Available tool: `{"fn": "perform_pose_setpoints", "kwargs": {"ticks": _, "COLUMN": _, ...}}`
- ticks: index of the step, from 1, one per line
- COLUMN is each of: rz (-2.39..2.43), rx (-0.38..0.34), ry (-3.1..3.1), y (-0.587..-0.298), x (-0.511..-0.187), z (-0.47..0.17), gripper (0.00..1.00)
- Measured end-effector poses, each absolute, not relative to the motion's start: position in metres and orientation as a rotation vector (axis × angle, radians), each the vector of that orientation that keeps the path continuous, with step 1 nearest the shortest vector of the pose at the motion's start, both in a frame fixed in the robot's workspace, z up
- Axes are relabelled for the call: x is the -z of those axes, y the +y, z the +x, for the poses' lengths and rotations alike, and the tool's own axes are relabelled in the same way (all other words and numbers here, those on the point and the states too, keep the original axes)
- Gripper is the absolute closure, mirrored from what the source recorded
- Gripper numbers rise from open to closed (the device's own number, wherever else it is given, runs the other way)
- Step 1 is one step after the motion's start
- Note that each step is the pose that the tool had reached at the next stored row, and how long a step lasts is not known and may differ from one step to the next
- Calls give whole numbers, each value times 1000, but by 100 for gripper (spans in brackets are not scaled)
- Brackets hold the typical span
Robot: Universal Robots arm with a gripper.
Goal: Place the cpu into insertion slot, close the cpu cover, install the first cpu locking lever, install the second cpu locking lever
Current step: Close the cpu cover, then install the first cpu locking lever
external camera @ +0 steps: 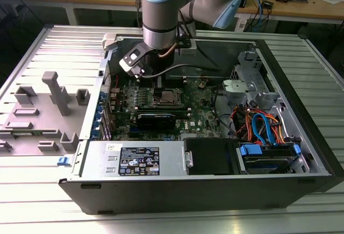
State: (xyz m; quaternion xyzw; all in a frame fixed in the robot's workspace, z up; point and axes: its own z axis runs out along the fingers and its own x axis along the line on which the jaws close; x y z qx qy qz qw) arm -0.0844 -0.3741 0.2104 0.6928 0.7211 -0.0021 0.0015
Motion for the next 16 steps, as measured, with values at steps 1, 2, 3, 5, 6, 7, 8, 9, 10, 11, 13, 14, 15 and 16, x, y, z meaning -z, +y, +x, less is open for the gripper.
{"fn": "perform_pose_setpoints", "kwargs": {"ticks": 1, "rz": 2174, "rx": 7, "ry": 2263, "y": -374, "x": -210, "z": -83, "gripper": 89}}
{"fn": "perform_pose_setpoints", "kwargs": {"ticks": 2, "rz": 2175, "rx": 7, "ry": 2263, "y": -374, "x": -210, "z": -81, "gripper": 89}}
{"fn": "perform_pose_setpoints", "kwargs": {"ticks": 3, "rz": 2174, "rx": 7, "ry": 2263, "y": -374, "x": -210, "z": -80, "gripper": 89}}
{"fn": "perform_pose_setpoints", "kwargs": {"ticks": 5, "rz": 2174, "rx": 6, "ry": 2263, "y": -374, "x": -210, "z": -76, "gripper": 89}}
{"fn": "perform_pose_setpoints", "kwargs": {"ticks": 6, "rz": 2174, "rx": 6, "ry": 2263, "y": -374, "x": -210, "z": -70, "gripper": 89}}
{"fn": "perform_pose_setpoints", "kwargs": {"ticks": 7, "rz": 2174, "rx": 7, "ry": 2263, "y": -374, "x": -210, "z": -65, "gripper": 89}}
{"fn": "perform_pose_setpoints", "kwargs": {"ticks": 8, "rz": 2174, "rx": 7, "ry": 2263, "y": -374, "x": -210, "z": -64, "gripper": 89}}
{"fn": "perform_pose_setpoints", "kwargs": {"ticks": 9, "rz": 2175, "rx": 6, "ry": 2263, "y": -374, "x": -210, "z": -64, "gripper": 89}}
{"fn": "perform_pose_setpoints", "kwargs": {"ticks": 10, "rz": 2175, "rx": 7, "ry": 2263, "y": -374, "x": -210, "z": -64, "gripper": 89}}
{"fn": "perform_pose_setpoints", "kwargs": {"ticks": 11, "rz": 2174, "rx": 7, "ry": 2263, "y": -374, "x": -210, "z": -63, "gripper": 89}}
{"fn": "perform_pose_setpoints", "kwargs": {"ticks": 13, "rz": 2174, "rx": 7, "ry": 2263, "y": -374, "x": -210, "z": -63, "gripper": 89}}
{"fn": "perform_pose_setpoints", "kwargs": {"ticks": 14, "rz": 2174, "rx": 7, "ry": 2263, "y": -374, "x": -210, "z": -63, "gripper": 89}}
{"fn": "perform_pose_setpoints", "kwargs": {"ticks": 15, "rz": 2174, "rx": 7, "ry": 2263, "y": -374, "x": -210, "z": -63, "gripper": 89}}
{"fn": "perform_pose_setpoints", "kwargs": {"ticks": 16, "rz": 2174, "rx": 7, "ry": 2263, "y": -374, "x": -210, "z": -63, "gripper": 89}}
